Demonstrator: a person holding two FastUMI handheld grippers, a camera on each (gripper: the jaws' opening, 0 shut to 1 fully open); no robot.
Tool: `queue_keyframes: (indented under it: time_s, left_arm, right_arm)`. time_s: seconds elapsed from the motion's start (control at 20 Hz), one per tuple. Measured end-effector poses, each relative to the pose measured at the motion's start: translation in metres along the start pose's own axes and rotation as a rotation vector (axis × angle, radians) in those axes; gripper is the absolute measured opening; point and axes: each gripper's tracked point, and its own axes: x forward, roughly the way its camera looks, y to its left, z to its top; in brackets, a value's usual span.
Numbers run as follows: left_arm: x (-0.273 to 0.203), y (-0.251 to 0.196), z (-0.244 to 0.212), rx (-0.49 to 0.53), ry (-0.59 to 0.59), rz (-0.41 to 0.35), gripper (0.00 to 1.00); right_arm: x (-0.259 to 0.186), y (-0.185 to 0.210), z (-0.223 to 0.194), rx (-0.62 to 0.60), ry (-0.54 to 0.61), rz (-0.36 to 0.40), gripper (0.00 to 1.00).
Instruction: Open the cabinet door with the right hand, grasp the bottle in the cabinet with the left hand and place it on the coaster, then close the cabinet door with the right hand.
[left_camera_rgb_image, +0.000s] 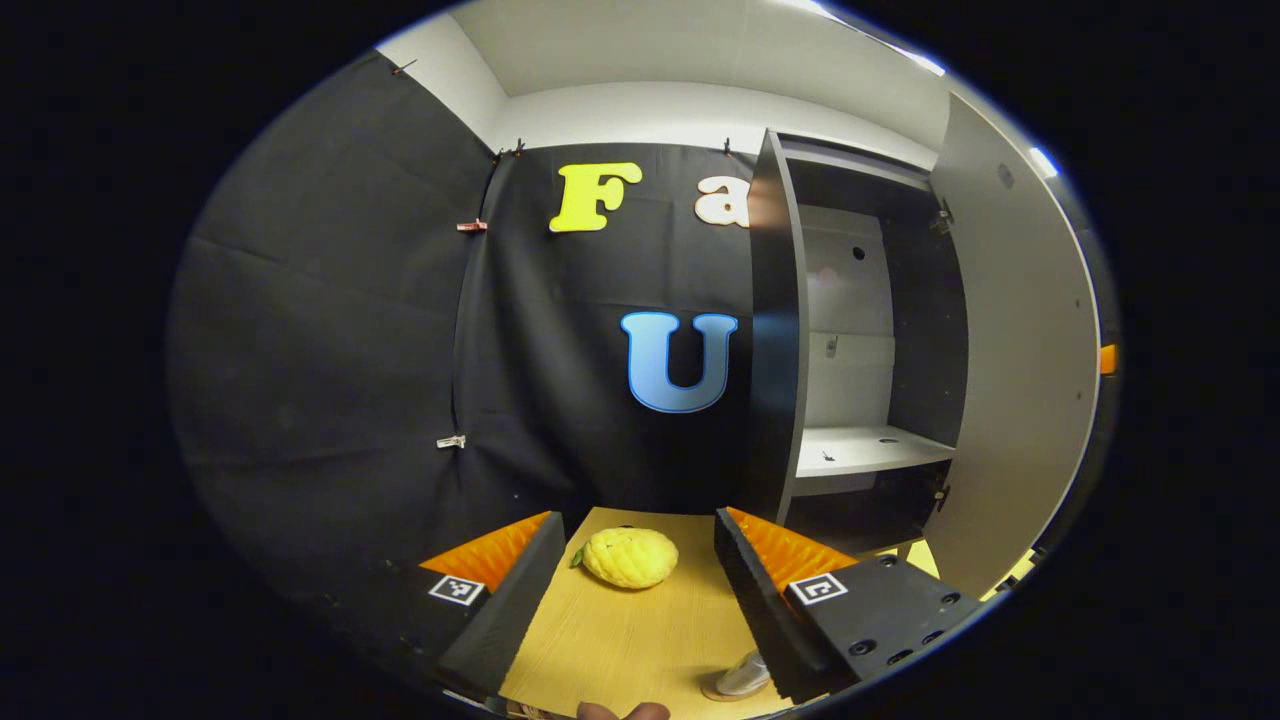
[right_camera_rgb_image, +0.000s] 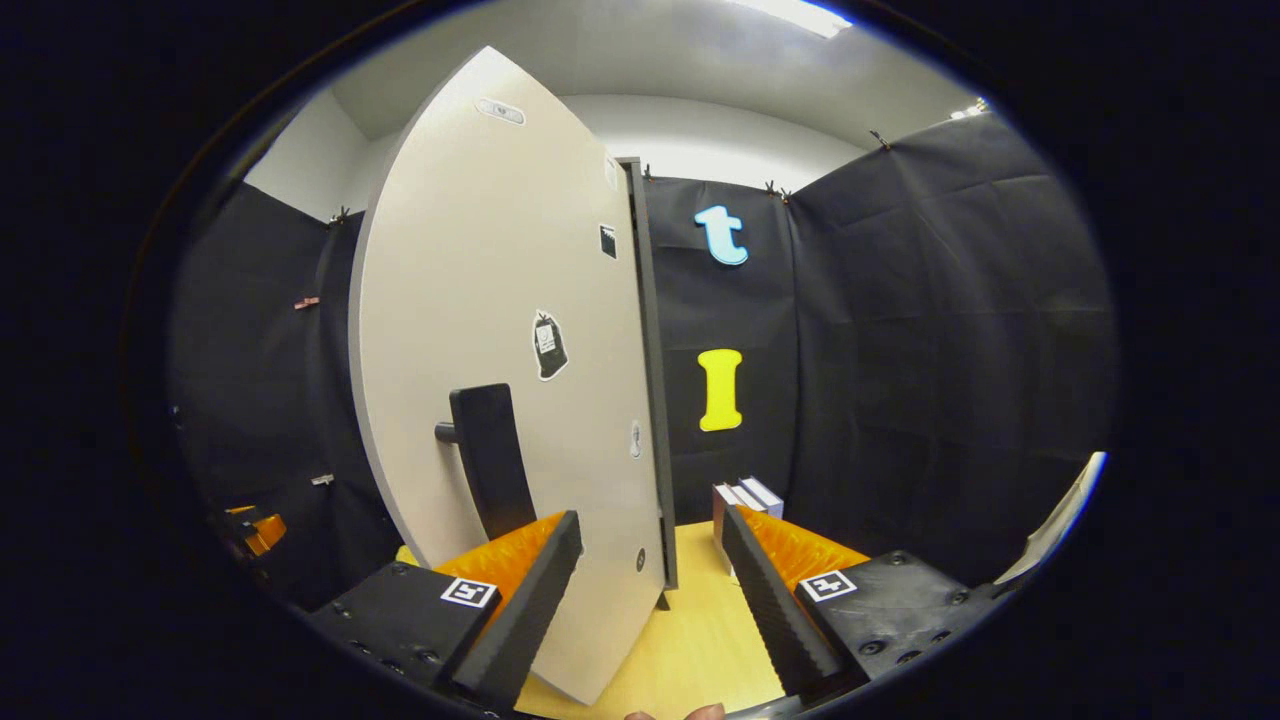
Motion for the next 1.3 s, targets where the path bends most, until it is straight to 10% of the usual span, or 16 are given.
queue_keyframes:
  time_s: [0.8, 1.3]
  left_arm:
    - [0.000, 0.011, 0.008, 0.048, 0.002, 0.016, 0.95]
    - [0.007, -0.005, 0.019, 0.032, -0.016, -0.030, 0.94]
  right_arm:
    - [0.073, 0.137, -0.022, 0.085, 0.015, 0.254, 0.97]
    - [0.076, 0.122, -0.025, -0.008, -0.008, 0.184, 0.98]
